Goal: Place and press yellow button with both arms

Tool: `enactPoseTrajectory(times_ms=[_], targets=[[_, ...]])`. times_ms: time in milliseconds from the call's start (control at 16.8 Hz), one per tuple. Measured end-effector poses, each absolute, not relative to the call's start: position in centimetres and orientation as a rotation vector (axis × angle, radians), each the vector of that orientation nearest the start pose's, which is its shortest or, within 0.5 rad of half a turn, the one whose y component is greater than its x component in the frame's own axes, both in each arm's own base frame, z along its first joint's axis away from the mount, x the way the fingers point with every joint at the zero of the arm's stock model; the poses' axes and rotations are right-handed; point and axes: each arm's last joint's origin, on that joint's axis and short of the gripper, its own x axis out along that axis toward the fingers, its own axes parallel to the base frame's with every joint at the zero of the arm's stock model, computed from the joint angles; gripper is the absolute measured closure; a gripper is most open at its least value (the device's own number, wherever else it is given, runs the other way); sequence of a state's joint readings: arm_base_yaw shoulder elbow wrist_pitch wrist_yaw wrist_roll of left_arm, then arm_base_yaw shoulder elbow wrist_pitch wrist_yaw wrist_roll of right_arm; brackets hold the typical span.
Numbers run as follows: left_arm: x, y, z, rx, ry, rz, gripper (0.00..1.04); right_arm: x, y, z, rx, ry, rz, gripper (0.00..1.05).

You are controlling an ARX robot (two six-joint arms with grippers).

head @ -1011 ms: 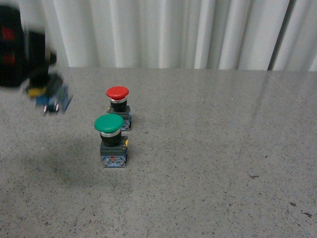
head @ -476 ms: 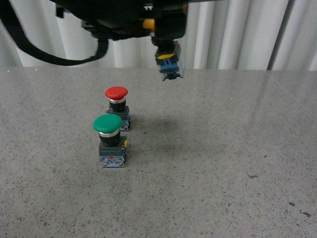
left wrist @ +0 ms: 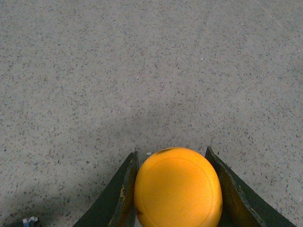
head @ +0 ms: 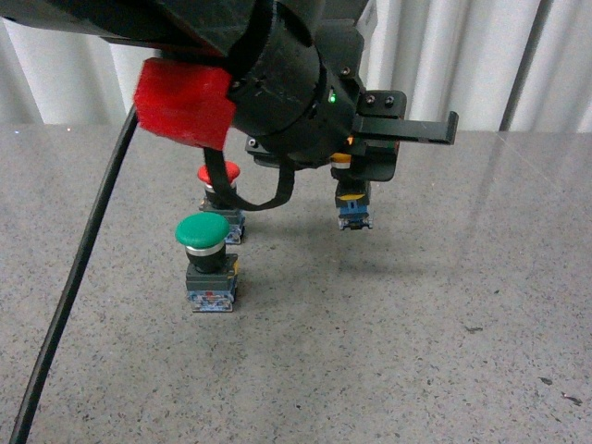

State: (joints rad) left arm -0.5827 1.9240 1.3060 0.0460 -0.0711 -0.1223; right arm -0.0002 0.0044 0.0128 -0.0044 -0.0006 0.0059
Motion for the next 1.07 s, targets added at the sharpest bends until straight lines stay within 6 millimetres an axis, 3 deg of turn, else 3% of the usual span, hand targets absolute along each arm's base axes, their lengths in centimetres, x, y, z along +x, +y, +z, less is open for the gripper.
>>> enactPoseTrajectory(times_ms=[476,714,1071], targets=[[33.4,-27.0,19.3,0.155,0.621,-0.514,0.71,9.7,0.0,16.7,0.006,-0.004,0.0,0.07],[33.2,-26.7,18.3,0.156,0.651,-0.447,0.71,9.7,0.0,16.7,0.006,-0.004,0.0,0.07],[33.3,-26.8,18.5,0.118,0.62,-0.443,0.18,9.7,0.0,16.7,0.006,-0.004,0.0,0.07]])
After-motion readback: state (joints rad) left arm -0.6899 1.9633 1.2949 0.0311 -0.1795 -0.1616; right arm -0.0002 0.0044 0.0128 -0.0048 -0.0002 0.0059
